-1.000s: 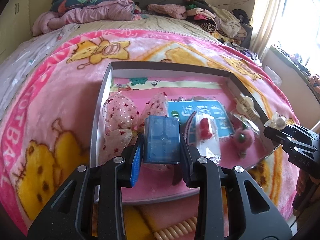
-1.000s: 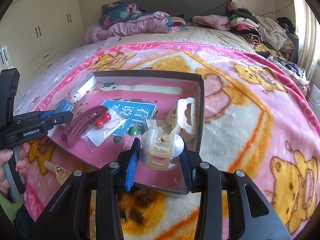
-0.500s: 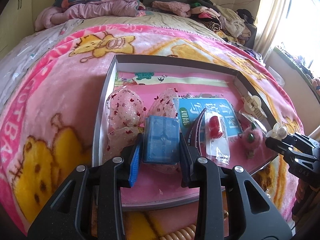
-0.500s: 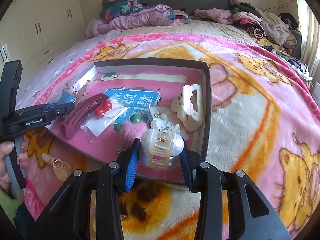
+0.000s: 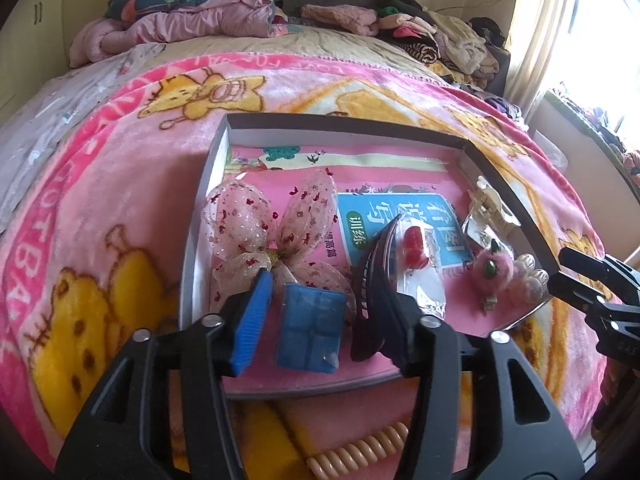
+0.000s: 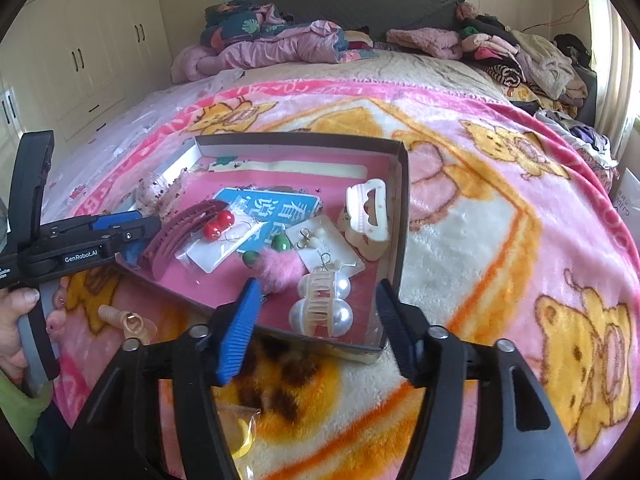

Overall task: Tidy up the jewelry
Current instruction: 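Set blue box into tray with left tool while right tool drops claw clip inside, then withdraw both open tools toward the coiled hair tie and yellow bangle bag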

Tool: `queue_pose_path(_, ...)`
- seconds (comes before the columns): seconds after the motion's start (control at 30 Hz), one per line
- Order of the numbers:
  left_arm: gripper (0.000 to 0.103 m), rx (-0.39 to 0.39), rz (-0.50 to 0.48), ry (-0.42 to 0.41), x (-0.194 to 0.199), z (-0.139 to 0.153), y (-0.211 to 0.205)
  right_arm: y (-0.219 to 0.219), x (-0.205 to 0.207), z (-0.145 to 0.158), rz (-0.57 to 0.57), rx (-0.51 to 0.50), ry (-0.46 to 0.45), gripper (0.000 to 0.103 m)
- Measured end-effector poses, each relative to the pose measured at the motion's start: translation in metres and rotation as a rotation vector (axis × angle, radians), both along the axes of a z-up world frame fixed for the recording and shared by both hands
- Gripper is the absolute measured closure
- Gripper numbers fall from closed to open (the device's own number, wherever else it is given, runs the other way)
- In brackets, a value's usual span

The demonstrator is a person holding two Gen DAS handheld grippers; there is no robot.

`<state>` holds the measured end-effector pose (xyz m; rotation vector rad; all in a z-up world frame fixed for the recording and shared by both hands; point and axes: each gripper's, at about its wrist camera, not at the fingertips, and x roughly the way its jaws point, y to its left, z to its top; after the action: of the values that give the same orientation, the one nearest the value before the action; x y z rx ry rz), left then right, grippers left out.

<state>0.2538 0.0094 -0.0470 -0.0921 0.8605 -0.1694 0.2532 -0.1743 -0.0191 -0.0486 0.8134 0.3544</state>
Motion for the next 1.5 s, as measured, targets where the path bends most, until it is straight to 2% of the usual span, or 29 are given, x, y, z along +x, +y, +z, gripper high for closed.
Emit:
queue_pose_path(0.07,0.052,-0.001,0.003,-0.008,-0.004,0.004,0.001,-0.001,-0.004,0.004,-0.003,0.005,-0.01,0.032)
queue_pose_path(0.2,0.043,-0.007,0.016,-0.026,-0.012,0.014,0.005,-0.003,-0.012,0.012,-0.003,0.008,-0.028,0.026)
queue_pose_path(0.27,0.034,-0.011,0.024,-0.034,-0.015,0.018,0.006,-0.003,-0.016,0.015,-0.004,0.01,-0.036,0.023)
queue_pose_path(0.33,0.031,-0.008,0.034,-0.043,-0.019,0.022,0.008,-0.004,-0.019,0.017,-0.003,0.013,-0.04,0.021)
queue_pose_path(0.6,0.012,-0.027,0.059,-0.053,-0.036,0.035,0.016,-0.005,-0.032,0.026,0.007,0.025,-0.055,0.019)
queue_pose_path(0.73,0.012,-0.019,0.065,-0.058,-0.047,0.04,0.02,-0.005,-0.041,0.032,0.018,0.033,-0.074,0.01)
queue_pose_path(1.1,0.012,0.019,0.082,-0.059,-0.083,0.039,0.028,-0.002,-0.062,0.041,0.056,0.045,-0.091,0.01)
queue_pose_path(1.5,0.012,0.063,0.069,-0.039,-0.11,0.028,0.028,0.001,-0.081,0.033,0.098,0.032,-0.068,0.01)
